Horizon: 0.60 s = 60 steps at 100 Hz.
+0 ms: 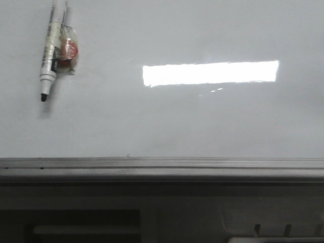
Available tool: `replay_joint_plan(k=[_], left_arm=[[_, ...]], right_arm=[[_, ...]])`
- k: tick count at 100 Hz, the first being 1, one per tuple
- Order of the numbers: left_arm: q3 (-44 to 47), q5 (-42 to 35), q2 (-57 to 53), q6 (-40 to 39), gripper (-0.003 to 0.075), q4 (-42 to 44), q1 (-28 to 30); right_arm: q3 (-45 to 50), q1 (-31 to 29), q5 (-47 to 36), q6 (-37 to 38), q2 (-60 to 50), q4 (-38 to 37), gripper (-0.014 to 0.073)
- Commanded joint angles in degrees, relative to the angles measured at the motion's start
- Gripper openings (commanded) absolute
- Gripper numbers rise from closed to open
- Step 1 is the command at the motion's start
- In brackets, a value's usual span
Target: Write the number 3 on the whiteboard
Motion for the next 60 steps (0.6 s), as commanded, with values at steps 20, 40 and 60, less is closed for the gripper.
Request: replay_joint_plan(k=[20, 40, 60], left_arm=[[-14.3, 7.1, 22.3, 15.3, 0.0398, -15.7, -1.0], [-15.4, 6.8, 29.5, 12.3, 0.0398, -12.3, -6.2], [-15.4, 2.1, 32.9, 4.7, 0.0398, -7.3, -12.2]], right_arm=[[-9.1, -0.2, -3.3, -1.7, 17.1, -0.5, 0.0418], [-9.6, -0.2, -3.0, -1.7, 19.2, -0.5, 0.0418], [-9.6, -0.2, -3.0, -1.7, 19.2, -0.5, 0.0418]])
